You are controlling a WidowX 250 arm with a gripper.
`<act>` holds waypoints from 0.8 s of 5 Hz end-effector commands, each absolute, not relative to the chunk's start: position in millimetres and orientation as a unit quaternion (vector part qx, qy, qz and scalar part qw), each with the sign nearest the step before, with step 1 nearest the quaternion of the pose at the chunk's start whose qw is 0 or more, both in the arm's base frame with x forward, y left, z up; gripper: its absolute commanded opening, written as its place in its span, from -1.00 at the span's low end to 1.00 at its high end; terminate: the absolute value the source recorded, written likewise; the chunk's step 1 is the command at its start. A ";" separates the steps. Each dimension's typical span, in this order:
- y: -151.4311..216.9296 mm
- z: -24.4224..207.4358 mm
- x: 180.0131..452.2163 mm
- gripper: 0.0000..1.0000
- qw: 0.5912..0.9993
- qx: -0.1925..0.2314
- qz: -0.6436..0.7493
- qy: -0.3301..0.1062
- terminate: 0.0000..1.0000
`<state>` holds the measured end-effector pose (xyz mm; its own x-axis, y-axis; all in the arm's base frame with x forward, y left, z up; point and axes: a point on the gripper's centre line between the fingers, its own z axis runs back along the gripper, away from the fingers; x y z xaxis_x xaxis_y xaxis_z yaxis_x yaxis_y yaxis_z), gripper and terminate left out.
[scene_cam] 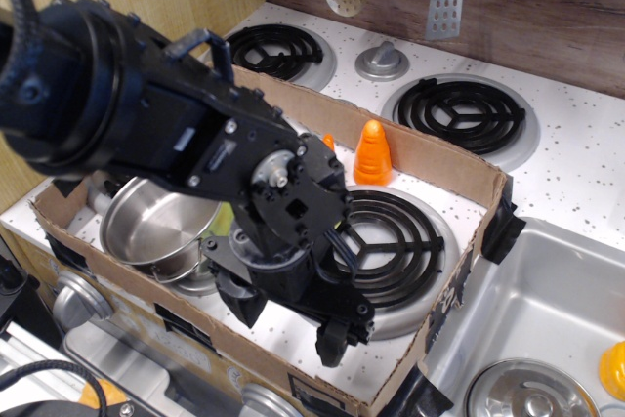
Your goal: Take carrot off plate
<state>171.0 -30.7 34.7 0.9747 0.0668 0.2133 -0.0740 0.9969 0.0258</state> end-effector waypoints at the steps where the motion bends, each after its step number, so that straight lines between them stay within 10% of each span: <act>1: -30.7 34.7 171.0 1.00 0.994 0.017 0.035 -0.107 -1.00; 4: -11.5 95.4 192.9 1.00 0.992 0.065 0.054 -0.089 -1.00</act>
